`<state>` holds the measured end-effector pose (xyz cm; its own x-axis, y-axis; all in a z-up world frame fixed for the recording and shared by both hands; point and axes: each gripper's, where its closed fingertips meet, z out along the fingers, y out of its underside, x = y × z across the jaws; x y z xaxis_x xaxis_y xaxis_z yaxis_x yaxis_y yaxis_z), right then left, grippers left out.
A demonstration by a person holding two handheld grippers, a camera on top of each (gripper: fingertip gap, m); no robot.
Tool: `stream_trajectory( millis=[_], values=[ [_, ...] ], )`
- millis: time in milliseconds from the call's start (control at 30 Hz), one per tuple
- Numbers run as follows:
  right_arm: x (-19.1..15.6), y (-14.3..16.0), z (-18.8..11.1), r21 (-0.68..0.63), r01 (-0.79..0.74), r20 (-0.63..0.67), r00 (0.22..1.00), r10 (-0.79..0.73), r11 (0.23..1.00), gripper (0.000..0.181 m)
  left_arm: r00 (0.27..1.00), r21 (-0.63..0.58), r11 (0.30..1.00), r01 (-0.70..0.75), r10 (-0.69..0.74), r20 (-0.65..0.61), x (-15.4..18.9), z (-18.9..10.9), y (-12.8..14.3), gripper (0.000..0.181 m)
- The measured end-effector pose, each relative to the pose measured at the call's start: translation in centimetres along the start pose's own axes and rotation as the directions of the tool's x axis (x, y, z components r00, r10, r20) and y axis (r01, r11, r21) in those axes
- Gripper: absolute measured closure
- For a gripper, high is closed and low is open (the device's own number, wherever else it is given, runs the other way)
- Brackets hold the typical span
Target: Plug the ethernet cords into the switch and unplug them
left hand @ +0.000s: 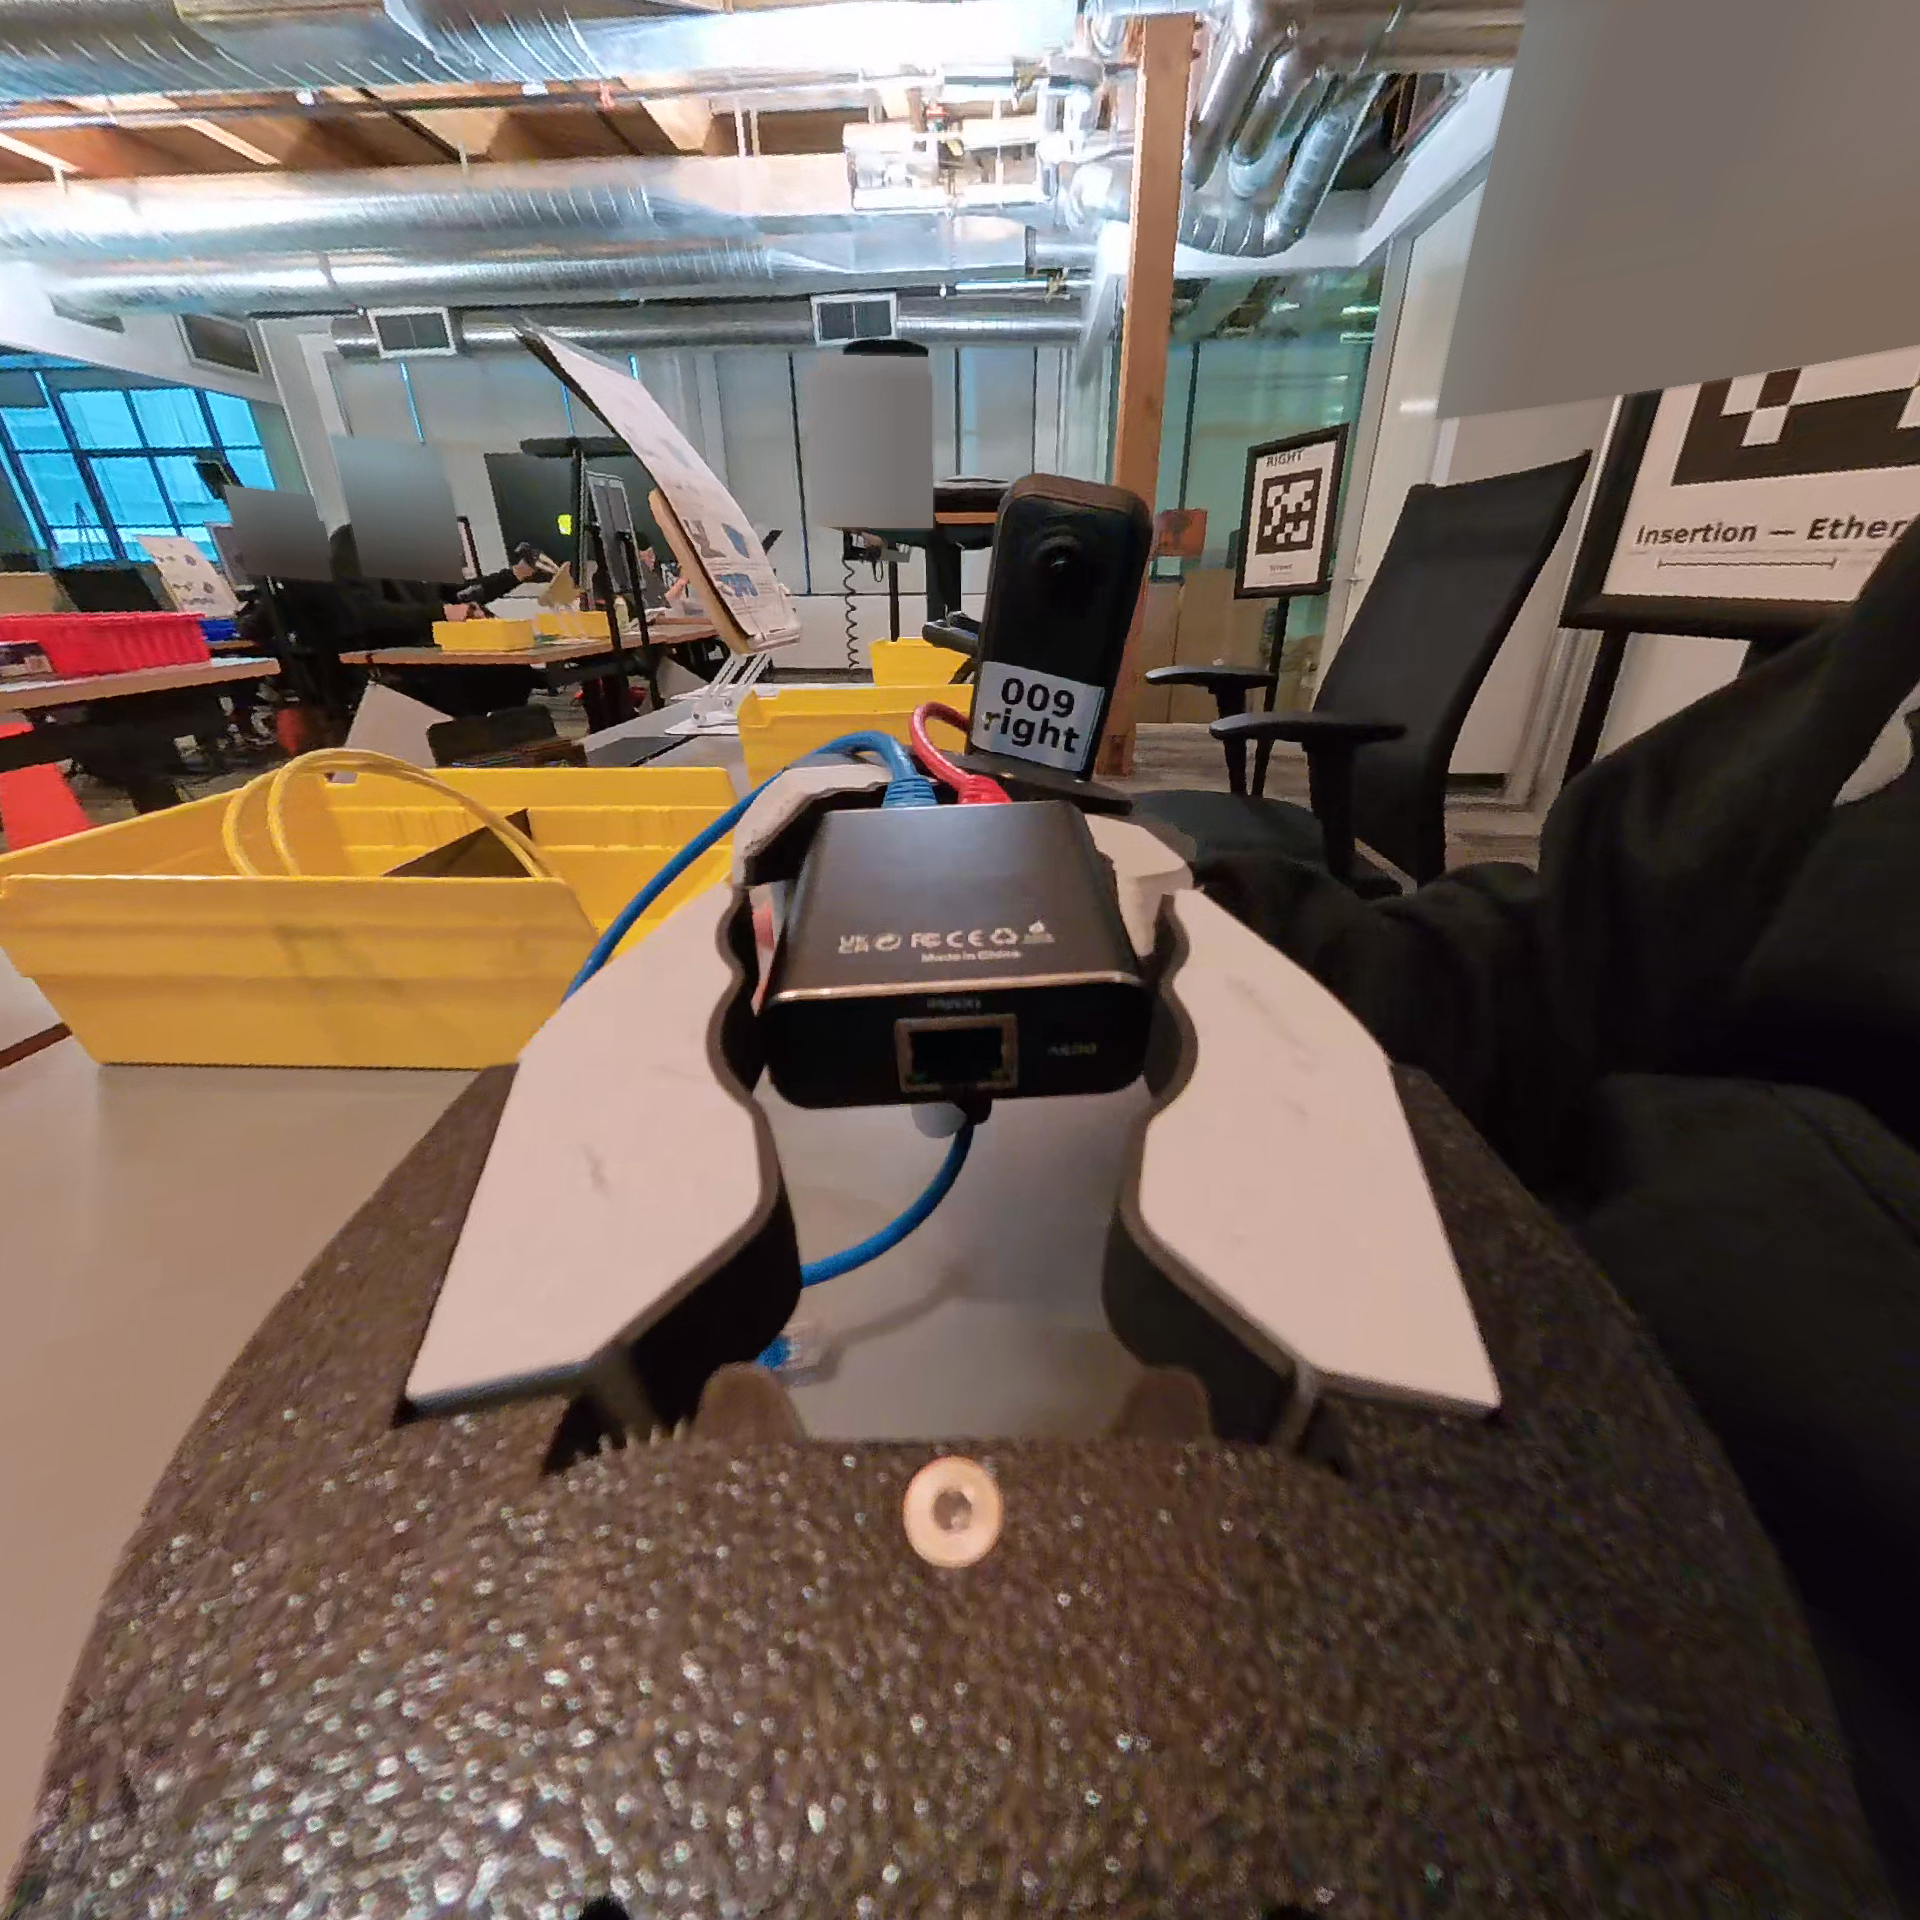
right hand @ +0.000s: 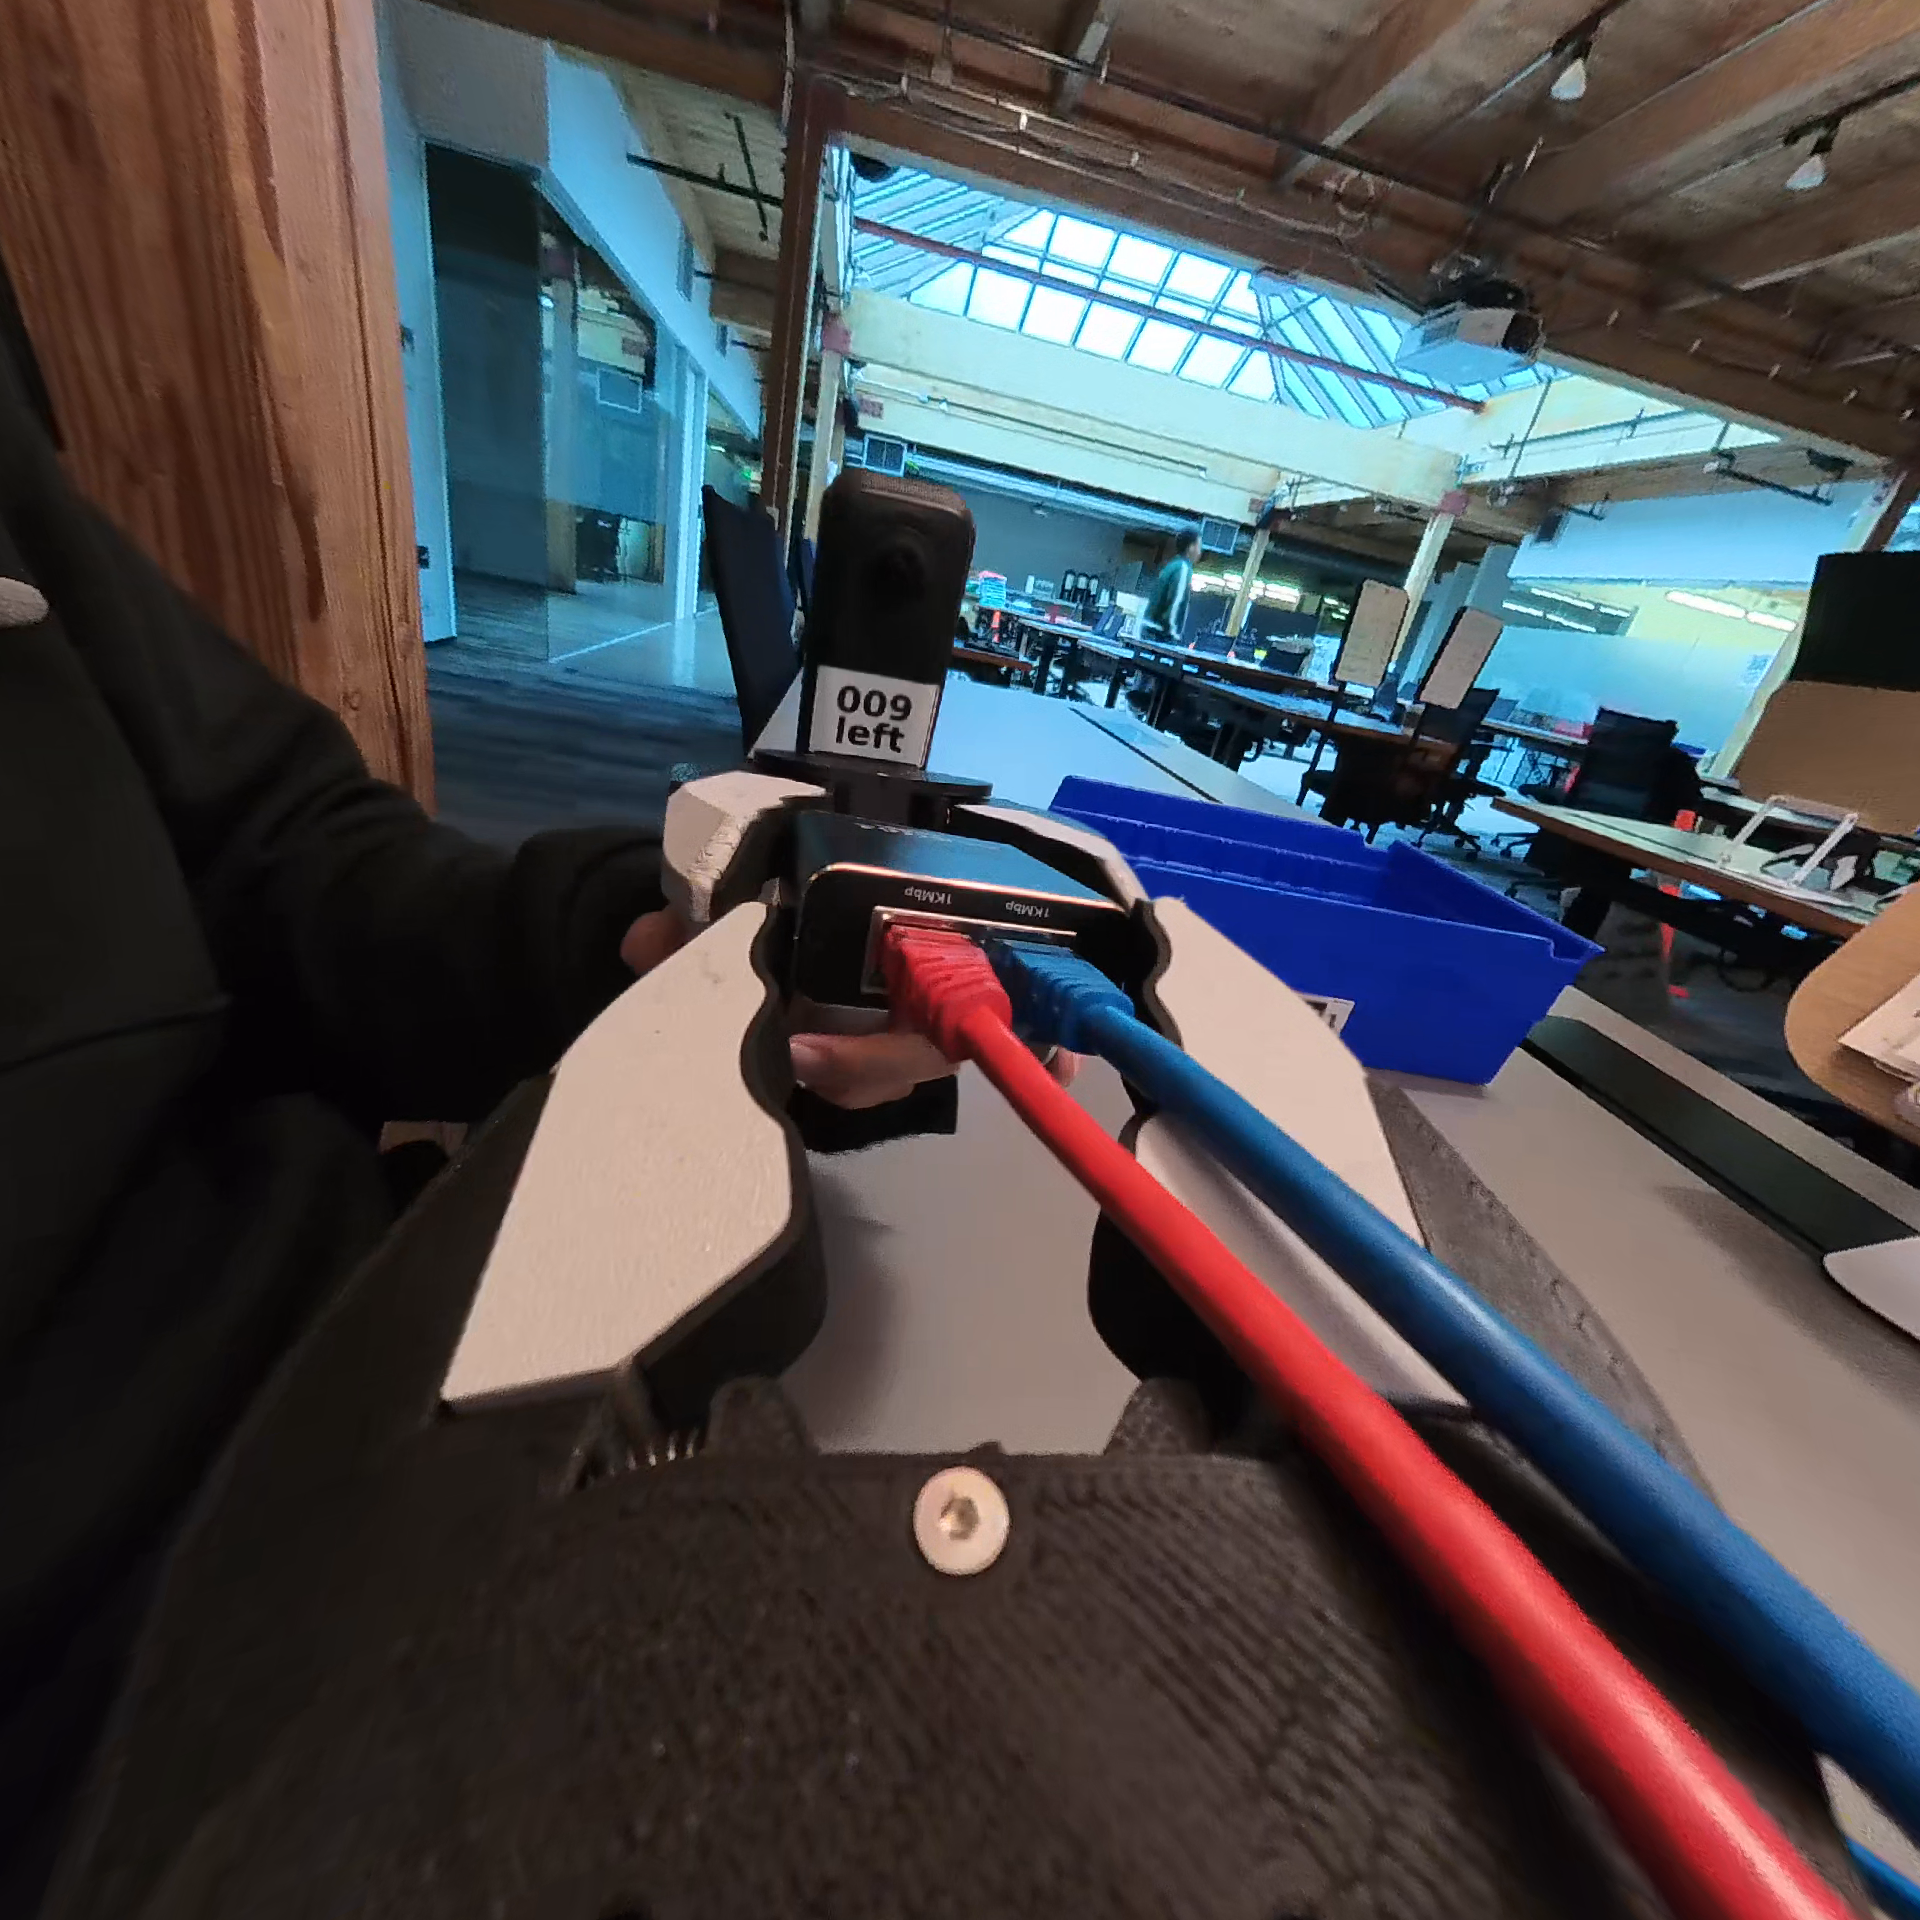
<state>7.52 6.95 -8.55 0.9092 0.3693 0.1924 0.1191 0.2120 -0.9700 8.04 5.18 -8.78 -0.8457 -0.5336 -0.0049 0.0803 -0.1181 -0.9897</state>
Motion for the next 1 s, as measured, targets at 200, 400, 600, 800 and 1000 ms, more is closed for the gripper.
stream_trajectory(
  millis=[200,400,600,800,1000],
  values=[
    [0.3,0.0,0.5,0.062,0.042,-0.041,0.998,-0.040,0.997,0.118,0.987,0.128,0.979,0.156,-0.149,-0.064,-0.2,-0.3,-0.2,0.108],
    [-0.1,1.2,-0.4,-0.090,0.035,0.036,0.999,-0.032,0.995,0.119,0.999,-0.012,1.000,0.028,-0.029,-0.019,0.0,0.2,1.9,0.109],
    [0.7,0.8,-0.9,-0.032,-0.025,-0.013,1.000,0.025,0.999,0.111,0.999,0.053,0.998,0.035,-0.036,0.036,-0.8,0.0,0.8,0.110],
    [0.6,0.1,-1.0,0.034,-0.085,0.020,0.996,0.084,0.996,0.098,0.995,0.093,0.991,0.093,-0.096,0.029,-1.1,-0.5,0.3,0.110],
    [1.4,-0.4,-1.4,0.095,-0.067,-0.028,0.997,0.070,0.993,0.102,0.995,0.114,0.989,0.091,-0.095,0.029,-0.9,-0.2,0.1,0.111]
  ],
)
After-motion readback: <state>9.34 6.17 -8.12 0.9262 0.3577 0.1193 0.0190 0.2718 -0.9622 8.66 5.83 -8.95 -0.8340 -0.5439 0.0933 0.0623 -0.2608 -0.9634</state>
